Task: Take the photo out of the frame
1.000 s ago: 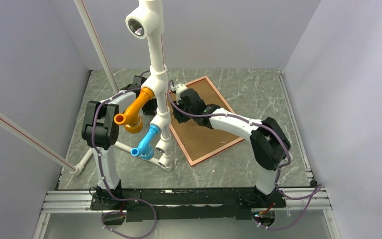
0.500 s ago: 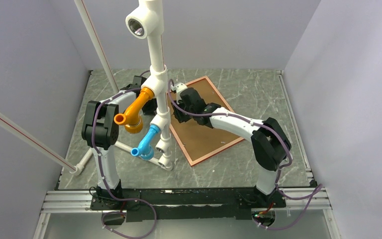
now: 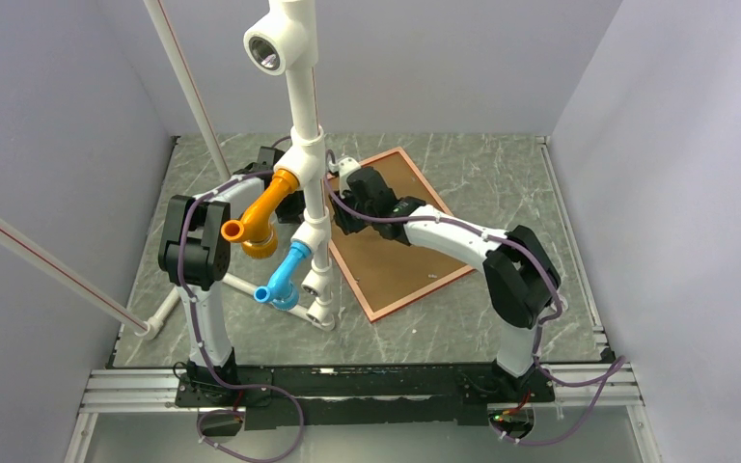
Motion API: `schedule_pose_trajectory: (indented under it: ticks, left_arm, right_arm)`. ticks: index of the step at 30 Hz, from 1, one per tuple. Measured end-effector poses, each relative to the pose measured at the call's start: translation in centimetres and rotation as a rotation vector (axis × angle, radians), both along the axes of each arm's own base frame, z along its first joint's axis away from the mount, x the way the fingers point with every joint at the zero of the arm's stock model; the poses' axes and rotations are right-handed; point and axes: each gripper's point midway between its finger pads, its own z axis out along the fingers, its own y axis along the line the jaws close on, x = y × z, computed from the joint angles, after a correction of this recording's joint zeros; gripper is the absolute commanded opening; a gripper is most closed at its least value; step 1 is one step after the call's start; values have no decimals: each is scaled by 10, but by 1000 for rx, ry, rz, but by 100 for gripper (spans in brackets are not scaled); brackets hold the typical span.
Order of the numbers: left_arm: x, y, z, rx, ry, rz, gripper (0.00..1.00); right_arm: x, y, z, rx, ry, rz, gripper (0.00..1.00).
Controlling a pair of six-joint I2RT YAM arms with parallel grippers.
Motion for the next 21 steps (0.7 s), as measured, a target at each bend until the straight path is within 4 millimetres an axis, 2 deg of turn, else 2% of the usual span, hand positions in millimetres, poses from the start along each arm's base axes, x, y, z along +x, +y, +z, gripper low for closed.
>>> schedule_pose_trajectory:
  ticks: [6, 11, 21]
  left_arm:
    - [0, 0, 0, 0, 0, 0, 56]
    - [0, 0, 0, 0, 2, 0, 56]
    - [0, 0, 0, 0, 3, 0, 56]
  right_arm:
    - [5, -2, -9, -44, -13, -25, 0]
    - [9, -4, -8, -101, -58, -59, 0]
    - [1, 4, -7, -75, -35, 6, 0]
